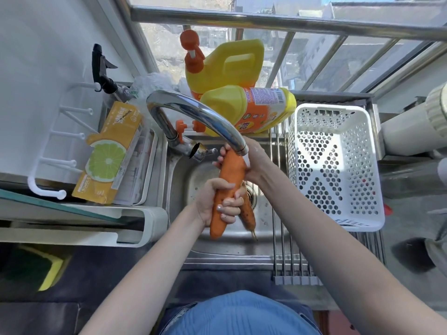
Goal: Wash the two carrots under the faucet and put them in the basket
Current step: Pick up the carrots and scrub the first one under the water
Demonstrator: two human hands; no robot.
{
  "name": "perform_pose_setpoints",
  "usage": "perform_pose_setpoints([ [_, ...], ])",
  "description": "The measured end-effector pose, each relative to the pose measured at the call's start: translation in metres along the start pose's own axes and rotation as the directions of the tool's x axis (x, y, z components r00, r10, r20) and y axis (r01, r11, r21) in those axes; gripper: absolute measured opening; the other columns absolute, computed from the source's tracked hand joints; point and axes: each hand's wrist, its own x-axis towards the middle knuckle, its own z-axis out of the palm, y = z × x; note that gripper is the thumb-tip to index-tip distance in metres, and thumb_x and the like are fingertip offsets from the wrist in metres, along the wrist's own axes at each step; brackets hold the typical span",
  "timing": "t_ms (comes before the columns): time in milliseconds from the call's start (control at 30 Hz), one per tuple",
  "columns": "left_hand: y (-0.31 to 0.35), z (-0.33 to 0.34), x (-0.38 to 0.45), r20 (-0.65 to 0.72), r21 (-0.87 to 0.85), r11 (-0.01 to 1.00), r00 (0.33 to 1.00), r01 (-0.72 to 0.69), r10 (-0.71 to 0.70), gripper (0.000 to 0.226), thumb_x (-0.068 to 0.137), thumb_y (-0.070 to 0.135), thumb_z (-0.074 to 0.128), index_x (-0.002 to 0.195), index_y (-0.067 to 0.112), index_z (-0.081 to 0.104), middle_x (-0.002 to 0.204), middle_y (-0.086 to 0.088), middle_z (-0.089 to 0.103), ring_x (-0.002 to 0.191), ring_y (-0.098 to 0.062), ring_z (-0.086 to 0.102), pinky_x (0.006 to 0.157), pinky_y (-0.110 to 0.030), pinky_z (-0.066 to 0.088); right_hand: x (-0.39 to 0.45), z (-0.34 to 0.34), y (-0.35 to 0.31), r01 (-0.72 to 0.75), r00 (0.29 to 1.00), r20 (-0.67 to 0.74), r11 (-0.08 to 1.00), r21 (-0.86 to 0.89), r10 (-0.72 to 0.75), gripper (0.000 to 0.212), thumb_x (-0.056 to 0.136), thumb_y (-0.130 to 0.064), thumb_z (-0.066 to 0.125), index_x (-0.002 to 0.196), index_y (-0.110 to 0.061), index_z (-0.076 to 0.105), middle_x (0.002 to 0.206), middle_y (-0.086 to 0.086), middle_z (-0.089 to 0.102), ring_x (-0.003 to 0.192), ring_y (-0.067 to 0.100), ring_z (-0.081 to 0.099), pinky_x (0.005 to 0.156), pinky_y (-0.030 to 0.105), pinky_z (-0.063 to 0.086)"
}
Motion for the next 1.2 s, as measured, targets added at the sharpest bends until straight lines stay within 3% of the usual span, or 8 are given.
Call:
perform_pose_setpoints([
  [200, 0.002, 0.008, 0.002, -0.436, 0.113, 0.993, 0.897, -0.022, 0.07, 0.053, 0.071, 0.064, 0.06, 0.065, 0.011, 0.053, 0.044, 0.003, 0.043, 0.029, -0.004, 0.035, 0.032, -0.013, 0.031, 0.016, -0.008, 0.014, 0.037, 0.966, -0.26, 0.989, 0.144, 0.002, 0.026, 0.096, -0.027, 0.048, 0.079, -0.007, 0.054, 0.057, 0.006, 0.06, 0.049, 0.018, 0.054, 0.058, 0.029, 0.051],
  [333, -0.006, 0.012, 0.008, -0.615, 0.228, 0.974, 0.776, 0.003, 0.142, 0.077, 0.069, 0.086, 0.042, 0.068, 0.01, 0.053, 0.049, -0.003, 0.048, 0.033, -0.008, 0.039, 0.035, -0.016, 0.033, 0.027, -0.017, 0.028, 0.037, 0.875, -0.482, 0.999, -0.003, -0.033, 0.029, 0.071, -0.035, 0.069, 0.081, -0.008, 0.064, 0.074, 0.01, 0.064, 0.068, 0.026, 0.059, 0.075, 0.038, 0.052],
  [533, -0.012, 0.015, 0.024, -0.782, 0.42, 0.907, 0.52, 0.033, 0.344, 0.09, 0.061, 0.095, 0.031, 0.068, 0.009, 0.055, 0.05, -0.007, 0.049, 0.037, -0.015, 0.042, 0.039, -0.021, 0.035, 0.018, -0.014, 0.043, 0.033, 0.791, -0.562, 0.934, -0.355, -0.241, 0.031, 0.094, -0.04, 0.053, 0.076, -0.017, 0.062, 0.076, 0.004, 0.064, 0.075, 0.023, 0.062, 0.077, 0.037, 0.052],
  [733, -0.01, 0.009, 0.03, -0.868, 0.392, 0.919, 0.344, 0.035, 0.357, 0.086, 0.089, 0.075, 0.016, 0.089, 0.004, 0.064, 0.061, -0.011, 0.056, 0.045, -0.018, 0.05, 0.04, -0.021, 0.038, 0.011, -0.008, 0.06, 0.043, 0.816, -0.491, 0.879, -0.476, -0.306, 0.047, 0.089, -0.046, 0.06, 0.127, -0.019, 0.052, 0.096, -0.004, 0.057, 0.097, 0.02, 0.057, 0.085, 0.034, 0.048],
  [867, -0.008, 0.014, 0.023, -0.832, 0.29, 0.957, 0.489, -0.016, 0.261, 0.079, 0.094, 0.068, 0.016, 0.07, 0.004, 0.055, 0.05, -0.009, 0.049, 0.033, -0.014, 0.043, 0.035, -0.018, 0.036, 0.012, -0.013, 0.04, -0.001, 0.906, -0.413, 0.976, -0.218, -0.091, 0.026, 0.085, -0.029, 0.072, 0.098, -0.01, 0.059, 0.083, 0.013, 0.067, 0.07, 0.022, 0.067, 0.071, 0.035, 0.058],
  [1000, 0.002, 0.024, 0.021, -0.751, 0.229, 0.969, 0.617, -0.089, 0.234, 0.075, 0.093, 0.07, 0.025, 0.073, 0.005, 0.056, 0.051, -0.008, 0.052, 0.034, -0.012, 0.046, 0.036, -0.018, 0.039, 0.022, -0.019, 0.03, 0.054, 0.919, -0.371, 0.976, -0.213, -0.132, 0.015, 0.091, -0.026, 0.064, 0.088, -0.011, 0.062, 0.077, 0.007, 0.067, 0.055, 0.014, 0.066, 0.063, 0.029, 0.059],
  [1100, 0.007, 0.029, 0.016, -0.682, 0.148, 0.984, 0.71, -0.101, 0.176, 0.071, 0.088, 0.072, 0.037, 0.08, 0.004, 0.055, 0.053, -0.006, 0.052, 0.036, -0.01, 0.047, 0.035, -0.018, 0.041, 0.024, -0.018, 0.019, 0.061, 0.885, -0.45, 0.988, -0.143, -0.12, 0.025, 0.099, -0.03, 0.048, 0.107, -0.01, 0.06, 0.082, 0.007, 0.065, 0.049, 0.012, 0.065, 0.042, 0.023, 0.053],
  [1200, -0.001, 0.026, 0.01, -0.503, -0.11, 0.984, 0.862, -0.141, 0.067, 0.049, 0.079, 0.047, 0.07, 0.09, 0.003, 0.052, 0.049, 0.001, 0.047, 0.033, -0.004, 0.044, 0.032, -0.013, 0.038, 0.028, -0.021, 0.008, 0.043, 0.873, -0.487, 0.991, 0.13, 0.026, 0.049, 0.1, -0.043, 0.038, 0.102, 0.002, 0.057, 0.055, 0.015, 0.061, 0.043, 0.024, 0.056, 0.041, 0.025, 0.049],
])
